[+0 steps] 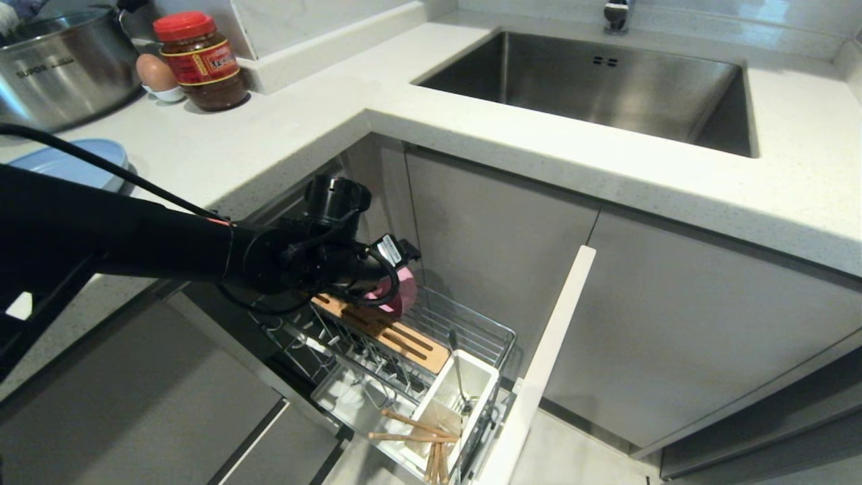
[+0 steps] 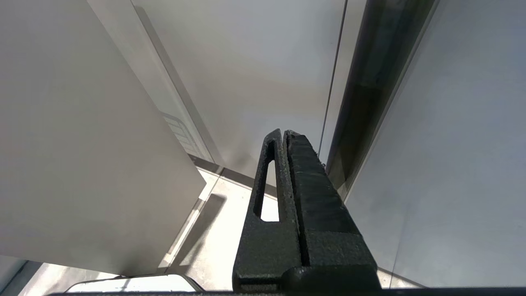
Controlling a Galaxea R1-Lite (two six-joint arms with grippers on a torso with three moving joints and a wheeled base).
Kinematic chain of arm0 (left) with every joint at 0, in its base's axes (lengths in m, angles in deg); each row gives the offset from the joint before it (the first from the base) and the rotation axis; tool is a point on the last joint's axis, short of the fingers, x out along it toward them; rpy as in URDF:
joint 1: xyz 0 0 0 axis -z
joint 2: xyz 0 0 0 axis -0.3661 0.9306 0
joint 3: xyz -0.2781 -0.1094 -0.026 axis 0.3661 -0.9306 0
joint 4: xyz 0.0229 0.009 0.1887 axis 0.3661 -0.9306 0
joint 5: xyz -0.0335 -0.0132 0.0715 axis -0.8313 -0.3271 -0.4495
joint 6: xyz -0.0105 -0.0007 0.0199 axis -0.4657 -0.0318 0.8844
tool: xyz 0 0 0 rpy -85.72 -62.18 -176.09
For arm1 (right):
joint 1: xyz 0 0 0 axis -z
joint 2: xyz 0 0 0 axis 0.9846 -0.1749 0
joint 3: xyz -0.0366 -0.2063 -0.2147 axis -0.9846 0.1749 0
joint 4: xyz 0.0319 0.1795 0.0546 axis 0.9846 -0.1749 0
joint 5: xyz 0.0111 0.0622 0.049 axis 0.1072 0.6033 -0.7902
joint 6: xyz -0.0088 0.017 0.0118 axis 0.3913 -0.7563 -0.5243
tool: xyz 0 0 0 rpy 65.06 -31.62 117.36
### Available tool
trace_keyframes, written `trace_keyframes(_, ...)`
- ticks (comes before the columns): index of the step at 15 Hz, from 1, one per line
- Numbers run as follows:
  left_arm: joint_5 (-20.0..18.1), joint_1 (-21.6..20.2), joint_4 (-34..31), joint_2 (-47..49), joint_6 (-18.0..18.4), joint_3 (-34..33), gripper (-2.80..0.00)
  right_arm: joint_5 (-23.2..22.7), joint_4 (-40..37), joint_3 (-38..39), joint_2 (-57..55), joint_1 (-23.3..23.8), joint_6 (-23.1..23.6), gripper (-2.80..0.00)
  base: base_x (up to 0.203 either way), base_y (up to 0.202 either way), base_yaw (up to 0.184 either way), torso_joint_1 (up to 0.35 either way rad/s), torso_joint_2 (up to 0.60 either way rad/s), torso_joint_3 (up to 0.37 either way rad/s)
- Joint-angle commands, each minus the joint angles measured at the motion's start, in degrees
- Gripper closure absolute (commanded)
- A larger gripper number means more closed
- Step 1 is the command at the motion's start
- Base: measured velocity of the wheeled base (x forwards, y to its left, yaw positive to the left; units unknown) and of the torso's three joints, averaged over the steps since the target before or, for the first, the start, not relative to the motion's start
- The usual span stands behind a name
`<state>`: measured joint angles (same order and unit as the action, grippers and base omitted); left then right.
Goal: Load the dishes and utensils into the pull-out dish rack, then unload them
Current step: Take the bowl out of the cupboard
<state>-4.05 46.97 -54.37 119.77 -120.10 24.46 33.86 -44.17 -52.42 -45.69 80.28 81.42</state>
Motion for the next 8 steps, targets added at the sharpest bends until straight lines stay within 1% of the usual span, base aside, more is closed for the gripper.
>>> trace_keyframes(1, 0.00, -0.42, 0.19, 0.58, -0.11, -0.03, -2.80, 0.03, 0.02, 0.00, 0.24, 0.00, -0.03, 0.00, 0.000, 0.000, 0.000, 0.000, 0.00, 0.000)
trace_keyframes(8, 0.08, -0.35, 0.55, 0.78, -0.02, -0.03, -2.80, 0.03, 0.02, 0.00, 0.18, 0.00, -0.03, 0.00, 0.000, 0.000, 0.000, 0.000, 0.00, 0.000)
